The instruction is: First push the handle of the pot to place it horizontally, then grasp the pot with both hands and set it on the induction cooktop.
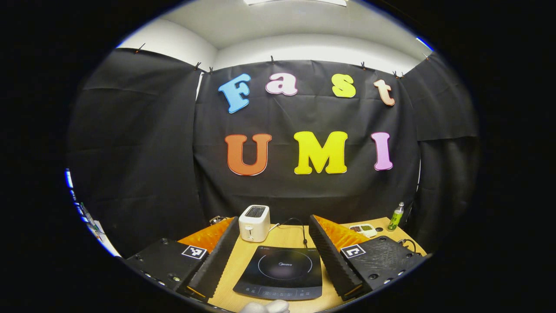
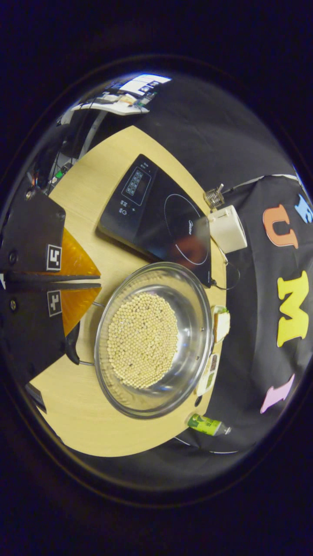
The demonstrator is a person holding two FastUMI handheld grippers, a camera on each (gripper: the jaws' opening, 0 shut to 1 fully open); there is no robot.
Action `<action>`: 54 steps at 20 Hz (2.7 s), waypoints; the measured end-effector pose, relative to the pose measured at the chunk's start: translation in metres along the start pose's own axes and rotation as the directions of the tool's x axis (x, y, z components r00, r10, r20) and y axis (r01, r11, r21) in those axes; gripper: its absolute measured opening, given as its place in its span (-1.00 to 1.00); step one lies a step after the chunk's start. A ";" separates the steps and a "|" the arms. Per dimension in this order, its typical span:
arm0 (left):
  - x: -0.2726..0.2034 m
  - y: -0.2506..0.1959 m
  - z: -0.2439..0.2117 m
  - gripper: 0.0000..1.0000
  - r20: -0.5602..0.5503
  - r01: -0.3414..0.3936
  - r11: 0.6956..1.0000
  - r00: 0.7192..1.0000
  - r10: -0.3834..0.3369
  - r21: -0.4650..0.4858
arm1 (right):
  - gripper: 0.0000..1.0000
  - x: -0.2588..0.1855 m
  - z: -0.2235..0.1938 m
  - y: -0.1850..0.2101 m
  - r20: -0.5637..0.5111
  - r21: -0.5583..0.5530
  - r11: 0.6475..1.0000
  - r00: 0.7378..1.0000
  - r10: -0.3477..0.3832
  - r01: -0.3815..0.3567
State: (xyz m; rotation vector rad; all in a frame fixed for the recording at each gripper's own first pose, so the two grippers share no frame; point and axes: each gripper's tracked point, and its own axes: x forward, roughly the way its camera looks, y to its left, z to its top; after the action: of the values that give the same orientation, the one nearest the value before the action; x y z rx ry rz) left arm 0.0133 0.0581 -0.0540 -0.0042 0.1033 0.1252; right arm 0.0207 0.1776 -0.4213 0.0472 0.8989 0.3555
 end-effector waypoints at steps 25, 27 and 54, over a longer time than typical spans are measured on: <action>0.013 -0.031 -0.003 0.93 -0.016 0.038 0.999 0.999 -0.038 0.005 | -0.99 -0.018 -0.020 -0.103 -0.026 0.038 0.993 0.993 -0.111 0.112; 0.014 -0.032 -0.003 0.93 -0.016 0.038 0.999 0.999 -0.038 0.001 | -0.99 -0.019 -0.019 -0.114 -0.027 0.039 0.991 0.992 -0.124 0.125; 0.031 -0.052 -0.011 0.92 -0.052 -0.059 0.998 0.997 0.060 0.009 | -0.93 -0.008 0.016 -0.239 -0.098 -0.178 0.969 0.977 -0.190 0.171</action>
State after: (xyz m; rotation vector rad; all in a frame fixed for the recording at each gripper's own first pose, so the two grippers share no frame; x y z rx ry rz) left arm 0.0491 0.0102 -0.0679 0.0032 0.1557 0.1843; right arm 0.0962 -0.0483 -0.4508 -0.2120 0.9755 0.2646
